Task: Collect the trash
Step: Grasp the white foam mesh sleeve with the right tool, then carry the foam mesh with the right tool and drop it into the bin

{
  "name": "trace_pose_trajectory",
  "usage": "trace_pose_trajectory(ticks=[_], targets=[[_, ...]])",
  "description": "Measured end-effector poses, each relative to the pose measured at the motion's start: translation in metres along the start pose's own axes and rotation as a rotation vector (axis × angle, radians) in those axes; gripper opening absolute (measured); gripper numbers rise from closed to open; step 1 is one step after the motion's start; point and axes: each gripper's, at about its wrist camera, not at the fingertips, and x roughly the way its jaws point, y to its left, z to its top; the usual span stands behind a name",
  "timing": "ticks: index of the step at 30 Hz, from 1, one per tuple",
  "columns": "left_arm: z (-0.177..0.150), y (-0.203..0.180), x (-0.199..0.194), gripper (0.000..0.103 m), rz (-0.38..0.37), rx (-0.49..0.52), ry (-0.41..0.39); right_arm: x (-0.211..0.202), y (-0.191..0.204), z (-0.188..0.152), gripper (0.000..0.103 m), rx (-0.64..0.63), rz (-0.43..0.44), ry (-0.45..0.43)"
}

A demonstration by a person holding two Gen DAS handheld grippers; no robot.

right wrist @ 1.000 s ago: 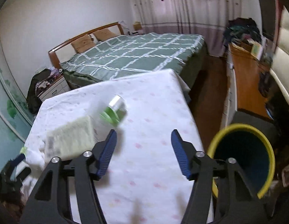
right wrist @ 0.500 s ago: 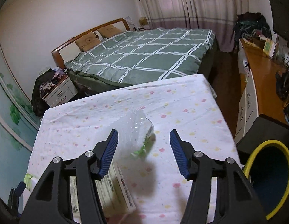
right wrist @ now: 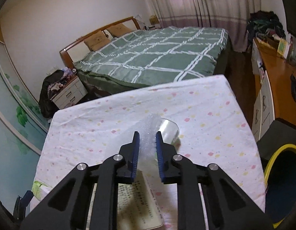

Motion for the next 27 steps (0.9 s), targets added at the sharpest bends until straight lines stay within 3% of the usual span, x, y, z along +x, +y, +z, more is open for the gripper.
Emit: trace_pose_trajectory(ticks=[8, 15, 22, 27], targets=[[-0.001, -0.003, 0.001, 0.098, -0.003, 0.012, -0.002, -0.049, 0.005, 0.006, 0.015, -0.027, 0.006, -0.120], [-0.001, -0.007, -0.001, 0.098, -0.012, 0.022, -0.007, -0.099, -0.031, 0.005, 0.016, 0.013, -0.052, -0.223], [-0.001, -0.012, -0.001, 0.098, -0.018, 0.041, -0.010, -0.159, -0.106, -0.014, 0.016, 0.115, -0.223, -0.334], [-0.002, -0.013, 0.000, 0.098, -0.025, 0.047, -0.010, -0.183, -0.170, -0.040, 0.016, 0.223, -0.359, -0.343]])
